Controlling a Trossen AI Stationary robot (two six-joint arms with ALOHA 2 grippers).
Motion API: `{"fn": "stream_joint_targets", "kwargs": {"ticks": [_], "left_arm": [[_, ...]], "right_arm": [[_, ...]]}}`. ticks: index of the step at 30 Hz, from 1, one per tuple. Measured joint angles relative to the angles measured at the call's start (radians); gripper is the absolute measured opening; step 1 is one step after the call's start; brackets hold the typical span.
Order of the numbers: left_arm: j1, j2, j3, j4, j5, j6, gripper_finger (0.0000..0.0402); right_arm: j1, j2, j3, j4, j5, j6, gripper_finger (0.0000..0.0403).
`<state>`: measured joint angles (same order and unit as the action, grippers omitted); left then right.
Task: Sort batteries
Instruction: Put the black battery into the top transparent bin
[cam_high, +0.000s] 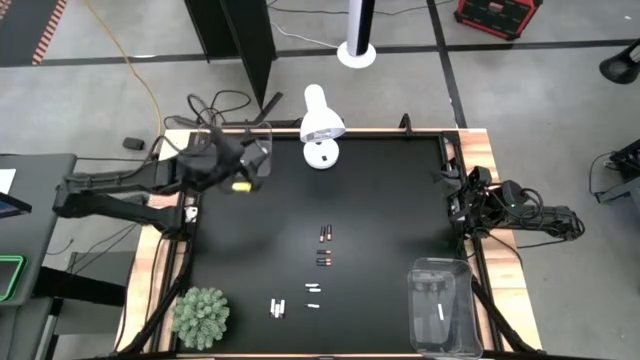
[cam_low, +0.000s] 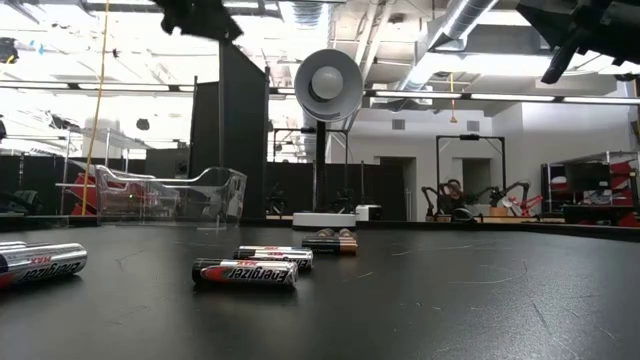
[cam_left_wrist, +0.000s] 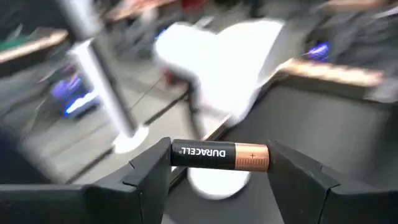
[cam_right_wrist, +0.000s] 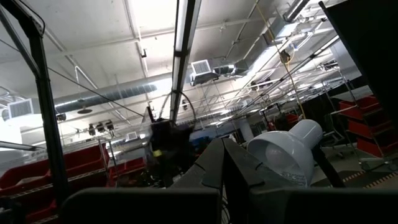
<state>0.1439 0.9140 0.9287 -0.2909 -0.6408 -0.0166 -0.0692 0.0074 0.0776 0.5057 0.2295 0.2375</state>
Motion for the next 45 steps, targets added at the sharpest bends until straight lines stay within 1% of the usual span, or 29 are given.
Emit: {"fn": "stream_joint_targets", "kwargs": {"ticks": [2,4,7,10,12,15,19,22,28,34,38,45], "left_arm": [[0.065,0.019,0.0,-0.063,0.008,-0.032,0.0223],[0.133,0.041,0.002,-0.116,0.045,-0.04,0.0223],[0.242,0.095,0.037,-0.218,0.124,-0.037,0.0223],[0.339,0.167,0.109,-0.316,0.233,0.014,0.0223],[0.396,0.229,0.172,-0.388,0.309,0.075,0.0223],[0.469,0.334,0.282,-0.517,0.37,0.182,0.0223],[0.544,0.475,0.418,-0.665,0.38,0.346,0.0223],[0.586,0.566,0.496,-0.724,0.395,0.464,0.0223],[0.671,0.713,0.571,-0.741,0.414,0.637,0.0223],[0.736,0.816,0.581,-0.727,0.415,0.739,0.0223],[0.751,0.854,0.581,-0.708,0.435,0.792,0.0223],[0.753,0.855,0.58,-0.634,0.526,0.9,0.0223]], "right_arm": [[0.0,0.0,0.0,0.002,0.0,0.0,0.0027],[0.0,0.0,0.0,0.002,0.0,0.0,0.0027],[0.0,0.0,0.0,0.003,0.0,0.0,0.0027],[0.0,0.0,0.0,0.003,0.0,0.0,0.0027],[0.0,0.0,0.0,0.003,0.0,0.0,0.0027],[0.0,0.0,0.0,0.004,0.0,0.0,0.0027],[0.0,0.0,0.0,0.005,0.0,0.0,0.0027],[0.0,0.0,0.0,0.005,0.0,0.0,0.0027],[0.0,0.0,0.0,0.006,0.0,0.0,0.0027],[0.0,0.0,0.0,0.005,0.0,0.0,0.0027],[0.0,0.0,0.0,0.004,0.0,0.0,0.0027],[0.0,0.0,0.0,0.003,0.0,0.0,0.0027]]}}
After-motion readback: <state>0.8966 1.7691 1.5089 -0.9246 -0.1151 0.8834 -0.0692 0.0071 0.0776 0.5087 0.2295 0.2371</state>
